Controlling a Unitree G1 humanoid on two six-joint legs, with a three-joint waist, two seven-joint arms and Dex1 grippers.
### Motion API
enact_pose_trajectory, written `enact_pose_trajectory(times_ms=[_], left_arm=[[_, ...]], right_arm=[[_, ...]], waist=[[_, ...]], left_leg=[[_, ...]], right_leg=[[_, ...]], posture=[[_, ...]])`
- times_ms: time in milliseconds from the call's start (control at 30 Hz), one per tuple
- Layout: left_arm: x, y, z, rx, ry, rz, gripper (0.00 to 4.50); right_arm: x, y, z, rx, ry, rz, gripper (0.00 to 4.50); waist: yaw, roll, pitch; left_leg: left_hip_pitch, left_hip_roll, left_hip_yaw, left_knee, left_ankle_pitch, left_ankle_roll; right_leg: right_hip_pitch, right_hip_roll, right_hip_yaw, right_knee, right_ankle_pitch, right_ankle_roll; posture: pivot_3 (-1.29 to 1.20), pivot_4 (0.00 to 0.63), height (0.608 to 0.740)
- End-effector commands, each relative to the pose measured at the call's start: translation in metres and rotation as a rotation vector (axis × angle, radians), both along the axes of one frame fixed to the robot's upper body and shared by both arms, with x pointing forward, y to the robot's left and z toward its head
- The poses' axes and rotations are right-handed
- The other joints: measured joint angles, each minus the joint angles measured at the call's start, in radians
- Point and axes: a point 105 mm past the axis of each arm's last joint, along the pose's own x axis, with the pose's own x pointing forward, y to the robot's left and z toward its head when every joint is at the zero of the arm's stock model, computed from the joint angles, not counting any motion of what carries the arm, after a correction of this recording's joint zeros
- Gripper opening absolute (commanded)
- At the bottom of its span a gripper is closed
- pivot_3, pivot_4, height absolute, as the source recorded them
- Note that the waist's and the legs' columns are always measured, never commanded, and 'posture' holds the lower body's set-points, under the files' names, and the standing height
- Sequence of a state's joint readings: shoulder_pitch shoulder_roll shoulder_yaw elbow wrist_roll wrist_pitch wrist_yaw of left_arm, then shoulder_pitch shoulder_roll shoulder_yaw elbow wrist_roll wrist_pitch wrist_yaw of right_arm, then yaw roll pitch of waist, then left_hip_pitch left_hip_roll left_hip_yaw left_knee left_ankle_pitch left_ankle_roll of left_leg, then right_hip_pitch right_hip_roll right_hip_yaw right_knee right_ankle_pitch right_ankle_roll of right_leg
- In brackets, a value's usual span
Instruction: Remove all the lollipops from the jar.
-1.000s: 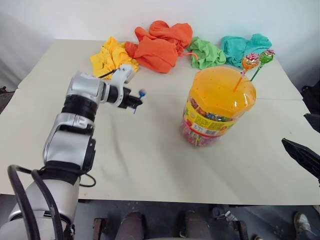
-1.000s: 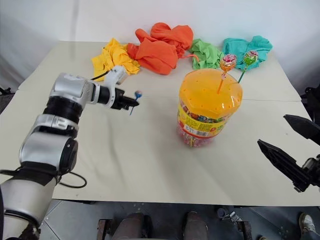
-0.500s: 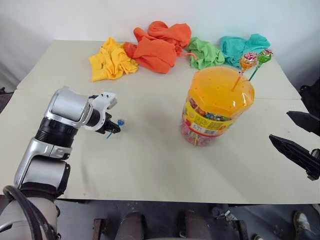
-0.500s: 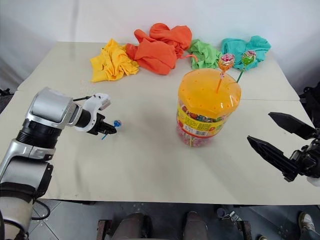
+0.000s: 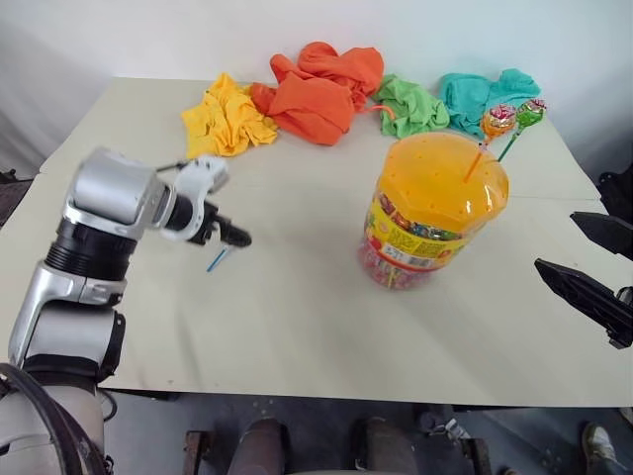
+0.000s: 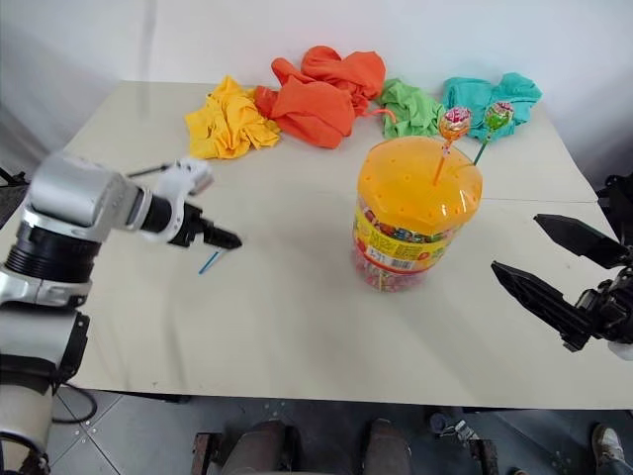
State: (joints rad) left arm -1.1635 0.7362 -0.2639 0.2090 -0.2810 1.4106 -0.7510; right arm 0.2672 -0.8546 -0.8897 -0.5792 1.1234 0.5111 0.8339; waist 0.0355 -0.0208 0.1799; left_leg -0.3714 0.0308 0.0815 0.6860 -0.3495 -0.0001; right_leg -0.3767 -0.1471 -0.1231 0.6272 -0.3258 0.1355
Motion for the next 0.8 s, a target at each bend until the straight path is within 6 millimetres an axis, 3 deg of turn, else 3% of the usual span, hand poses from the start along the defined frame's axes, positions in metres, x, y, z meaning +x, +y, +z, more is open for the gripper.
enact_pose_trajectory(times_ms=[33, 233, 467, 600, 800], left_arm=[[0.001, -0.036, 0.044, -0.102, -0.227, -0.263, 4.47], [-0.019, -0.086, 0.092, -0.337, -0.485, -0.704, 4.47], [-0.050, -0.123, 0.104, -0.516, -0.543, -1.140, 4.47], [-0.059, -0.145, 0.117, -0.658, -0.573, -1.245, 4.47], [-0.042, -0.190, 0.103, -0.622, -0.524, -1.204, 4.47]], right_arm=[[-0.001, -0.005, 0.010, -0.013, -0.048, -0.032, 4.50], [-0.005, -0.006, 0.021, -0.028, -0.105, -0.055, 4.50], [-0.013, -0.009, 0.022, -0.026, -0.135, -0.106, 4.50], [-0.017, -0.010, 0.019, -0.018, -0.135, -0.133, 4.50], [-0.019, -0.011, 0.017, 0.002, -0.146, -0.155, 4.50]], waist=[[0.001, 0.000, 0.000], [0.001, 0.000, 0.000], [0.003, 0.000, 0.000], [0.012, 0.000, 0.000], [0.017, 0.000, 0.000]], left_leg=[[0.000, 0.000, 0.000, 0.000, 0.000, 0.000], [0.000, 0.000, 0.001, 0.000, 0.000, 0.000], [0.000, 0.000, 0.001, 0.000, 0.000, 0.000], [-0.001, 0.000, 0.001, 0.003, -0.001, 0.001], [-0.002, 0.000, 0.001, 0.006, -0.002, 0.004]], right_leg=[[0.000, 0.000, 0.000, 0.000, 0.000, 0.000], [0.000, 0.000, 0.000, 0.000, 0.000, 0.000], [0.000, 0.000, -0.001, 0.000, 0.000, 0.000], [0.000, 0.000, -0.001, 0.000, 0.000, 0.000], [0.001, 0.000, 0.000, -0.001, 0.001, 0.003]], posture=[[0.00, 0.150, 0.740], [0.00, 0.150, 0.740], [0.00, 0.150, 0.740], [0.00, 0.150, 0.740], [0.00, 0.150, 0.740]])
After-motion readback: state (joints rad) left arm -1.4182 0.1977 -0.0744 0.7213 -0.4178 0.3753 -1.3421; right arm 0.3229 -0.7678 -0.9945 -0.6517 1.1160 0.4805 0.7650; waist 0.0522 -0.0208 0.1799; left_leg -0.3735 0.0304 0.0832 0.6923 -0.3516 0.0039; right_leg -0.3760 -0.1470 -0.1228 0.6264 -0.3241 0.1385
